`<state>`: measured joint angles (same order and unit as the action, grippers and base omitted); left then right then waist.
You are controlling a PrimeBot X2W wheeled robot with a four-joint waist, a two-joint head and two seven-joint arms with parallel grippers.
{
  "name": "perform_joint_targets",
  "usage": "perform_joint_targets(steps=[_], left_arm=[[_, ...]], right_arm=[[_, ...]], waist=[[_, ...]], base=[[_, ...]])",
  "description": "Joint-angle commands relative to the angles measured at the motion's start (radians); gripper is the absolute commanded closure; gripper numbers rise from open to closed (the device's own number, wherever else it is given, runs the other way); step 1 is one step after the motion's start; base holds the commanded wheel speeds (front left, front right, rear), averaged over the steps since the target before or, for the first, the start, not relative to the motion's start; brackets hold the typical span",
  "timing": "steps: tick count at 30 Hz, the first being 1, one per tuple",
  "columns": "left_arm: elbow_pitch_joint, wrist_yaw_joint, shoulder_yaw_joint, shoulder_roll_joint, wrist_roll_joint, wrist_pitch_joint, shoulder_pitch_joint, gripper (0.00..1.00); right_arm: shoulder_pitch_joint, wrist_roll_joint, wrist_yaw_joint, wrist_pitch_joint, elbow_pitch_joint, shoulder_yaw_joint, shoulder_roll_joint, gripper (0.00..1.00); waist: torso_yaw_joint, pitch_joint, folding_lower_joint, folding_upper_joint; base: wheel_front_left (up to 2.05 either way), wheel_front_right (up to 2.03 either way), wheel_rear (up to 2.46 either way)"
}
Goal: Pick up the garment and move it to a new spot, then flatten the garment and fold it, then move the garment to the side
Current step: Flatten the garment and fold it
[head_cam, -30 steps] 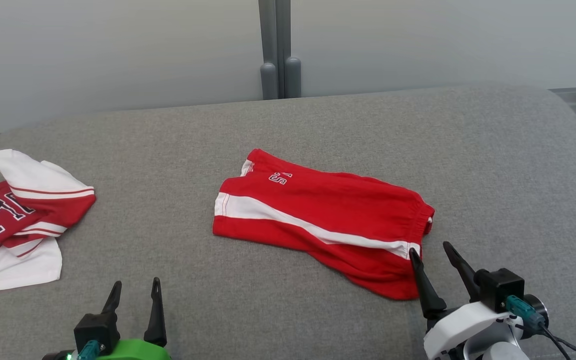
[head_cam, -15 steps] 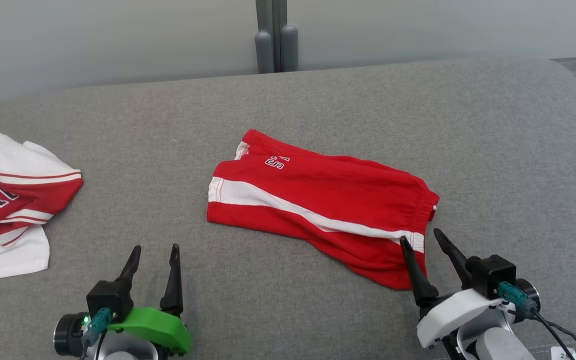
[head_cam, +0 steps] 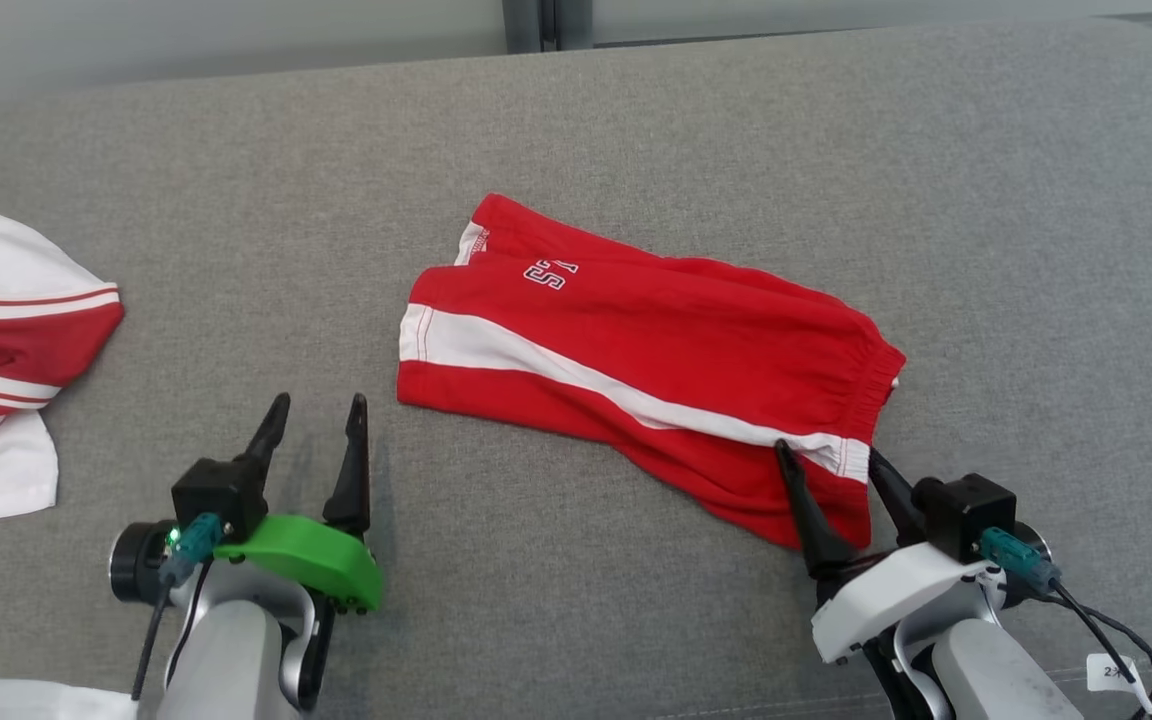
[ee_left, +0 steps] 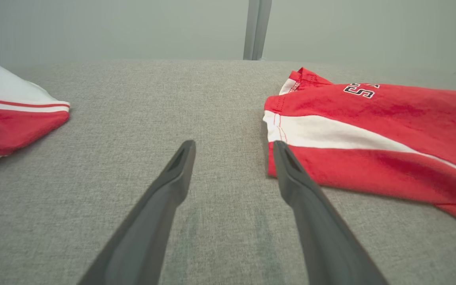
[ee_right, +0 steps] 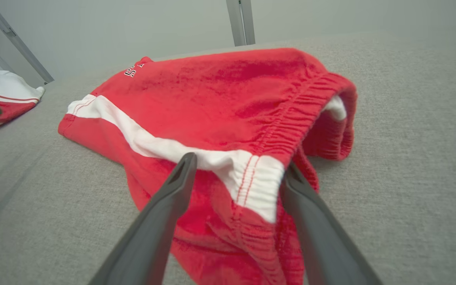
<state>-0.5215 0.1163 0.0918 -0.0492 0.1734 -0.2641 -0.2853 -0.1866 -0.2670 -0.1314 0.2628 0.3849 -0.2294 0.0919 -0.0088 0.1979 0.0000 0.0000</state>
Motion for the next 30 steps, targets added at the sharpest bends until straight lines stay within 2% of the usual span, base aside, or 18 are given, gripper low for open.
perform_joint_targets(steps=[1,10,28,30], left_arm=[[-0.012,0.006,-0.01,-0.004,-0.009,0.0,-0.037,0.0],[-0.043,0.015,-0.027,-0.008,-0.016,0.0,-0.114,0.0],[-0.05,0.015,-0.029,-0.018,0.008,0.0,-0.121,0.0],[-0.052,0.015,-0.03,-0.018,0.007,0.0,-0.116,0.0]], right_arm=[[-0.017,-0.015,0.001,0.003,-0.008,-0.012,0.005,0.0],[-0.03,-0.064,0.001,0.003,-0.046,-0.067,0.021,0.0],[0.007,-0.126,0.001,0.003,-0.098,-0.099,0.05,0.0],[0.014,-0.136,0.001,0.003,-0.104,-0.104,0.053,0.16]], waist=[[-0.012,0.039,0.0,0.0],[-0.041,0.081,0.0,0.0],[-0.087,0.078,0.0,0.0],[-0.09,0.075,0.0,0.0]], base=[[0.0,0.0,0.0],[0.0,0.0,0.0],[0.0,0.0,0.0],[0.0,0.0,0.0]])
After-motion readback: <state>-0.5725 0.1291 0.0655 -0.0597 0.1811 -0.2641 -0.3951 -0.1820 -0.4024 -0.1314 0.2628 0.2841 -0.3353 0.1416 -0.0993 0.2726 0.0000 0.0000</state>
